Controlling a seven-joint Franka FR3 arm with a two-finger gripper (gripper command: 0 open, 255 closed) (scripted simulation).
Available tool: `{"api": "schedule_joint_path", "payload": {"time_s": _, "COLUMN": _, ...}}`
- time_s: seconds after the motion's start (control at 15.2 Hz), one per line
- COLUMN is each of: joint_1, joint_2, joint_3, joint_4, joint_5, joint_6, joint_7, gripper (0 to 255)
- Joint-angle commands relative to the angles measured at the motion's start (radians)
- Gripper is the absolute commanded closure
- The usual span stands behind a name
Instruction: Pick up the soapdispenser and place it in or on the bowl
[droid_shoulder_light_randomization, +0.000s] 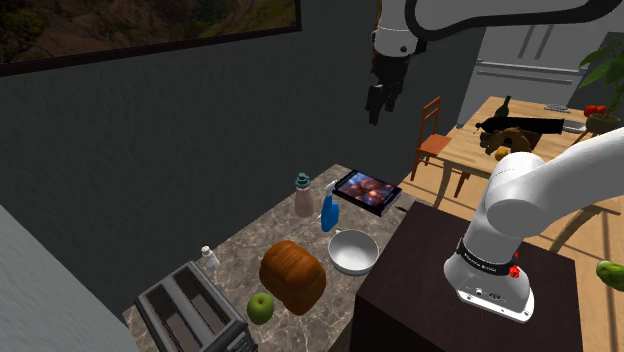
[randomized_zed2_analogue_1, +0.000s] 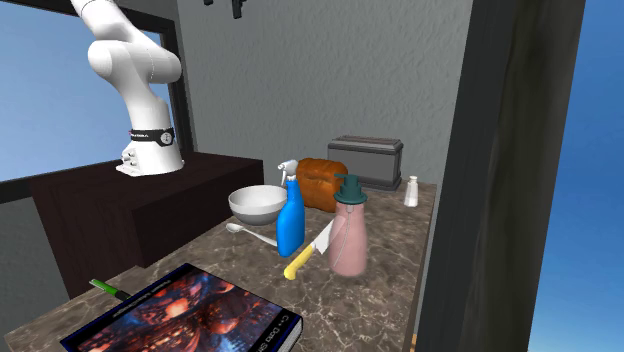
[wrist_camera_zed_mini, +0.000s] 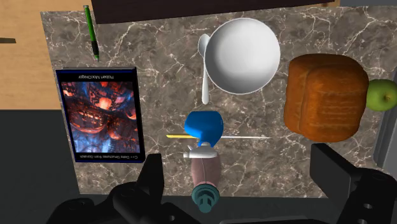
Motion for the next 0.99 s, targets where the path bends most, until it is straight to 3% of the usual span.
{"api": "schedule_joint_path", "payload": {"time_s": 0.0, "joint_1": 0.0, "joint_2": 0.0, "joint_3": 0.0, "joint_4": 0.0, "joint_5": 0.0, "joint_6": 0.0, "joint_7": 0.0, "gripper": 0}}
{"api": "schedule_joint_path", "payload": {"time_s": 0.92, "joint_1": -0.024, "joint_2": 0.54, "joint_3": -0.033, "joint_4": 0.168, "joint_5": 0.002, "joint_6": 0.268, "joint_7": -0.01, "gripper": 0}}
